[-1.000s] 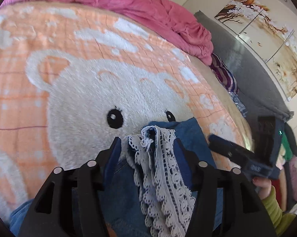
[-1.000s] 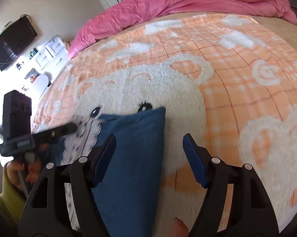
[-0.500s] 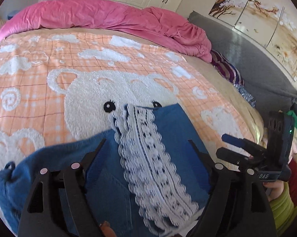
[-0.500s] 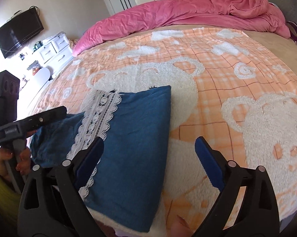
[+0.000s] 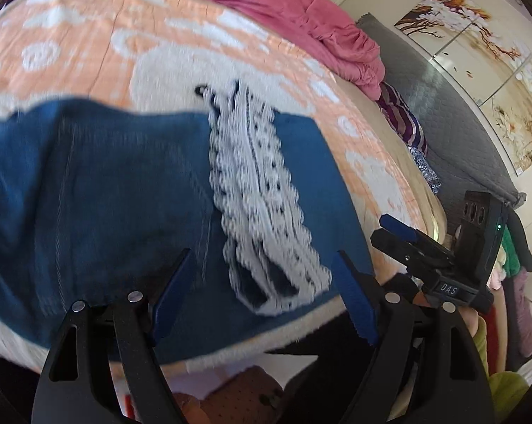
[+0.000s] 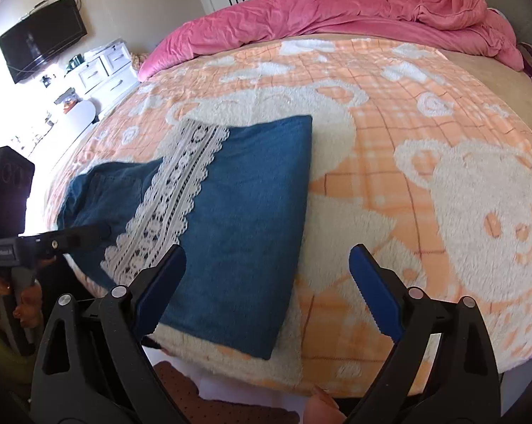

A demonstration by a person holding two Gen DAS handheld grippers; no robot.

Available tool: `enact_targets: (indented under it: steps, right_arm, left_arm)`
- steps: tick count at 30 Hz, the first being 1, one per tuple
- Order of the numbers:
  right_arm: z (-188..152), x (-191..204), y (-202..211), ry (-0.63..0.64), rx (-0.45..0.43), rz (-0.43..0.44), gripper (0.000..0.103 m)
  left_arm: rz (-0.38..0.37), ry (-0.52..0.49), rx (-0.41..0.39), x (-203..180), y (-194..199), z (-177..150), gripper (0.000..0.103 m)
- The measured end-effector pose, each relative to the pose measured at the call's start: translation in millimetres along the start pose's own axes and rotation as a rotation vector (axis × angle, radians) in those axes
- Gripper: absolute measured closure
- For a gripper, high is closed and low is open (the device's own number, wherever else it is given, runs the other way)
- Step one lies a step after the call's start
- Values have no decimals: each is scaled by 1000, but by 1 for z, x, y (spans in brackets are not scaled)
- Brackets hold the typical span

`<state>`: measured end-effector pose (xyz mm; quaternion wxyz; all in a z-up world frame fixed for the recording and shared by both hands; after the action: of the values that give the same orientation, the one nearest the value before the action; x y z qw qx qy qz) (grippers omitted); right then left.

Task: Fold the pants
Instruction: 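Release the lace and smooth the folded pants with both grippers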

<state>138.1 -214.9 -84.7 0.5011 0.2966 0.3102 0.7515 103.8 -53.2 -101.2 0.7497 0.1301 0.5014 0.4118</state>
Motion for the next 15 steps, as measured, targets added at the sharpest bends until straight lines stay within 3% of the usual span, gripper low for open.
enact_targets:
  steps: [5,7,9,11,13,15]
  right_arm:
    - [-5,14,5,47,-17,17,15]
    - [-7,19,6,61,-23,32,15]
    - [-10,20,3,79,-13,24,16]
    - [-15,18,-5,84,14,-4,16]
    - [-21,16,-12,70,44,2,17]
    - [-28,16,-18,75,73,9,25]
  left_arm:
    - [-54,93,-1,0,-8,-9,27]
    - [-52,103,1,-1,-11,-12,33]
    - [-15,98,7,3,-17,-16,57]
    - [-2,115,13,6,-24,-21,72]
    - [-1,108,16,5,-26,-23,80]
    - [0,98,16,3,-24,-24,85]
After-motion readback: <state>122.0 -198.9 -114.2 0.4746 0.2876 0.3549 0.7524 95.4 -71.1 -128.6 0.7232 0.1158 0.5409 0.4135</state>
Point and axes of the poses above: each gripper's, at about its wrist camera, not at the fingertips, and y roughly against the way its jaws point, x to its left, z to its top, the point moved 10 cm from there along -y, roughly the way its jaws point, and after that the axes turned 9 degrees about -z, right-handed, at the moved point
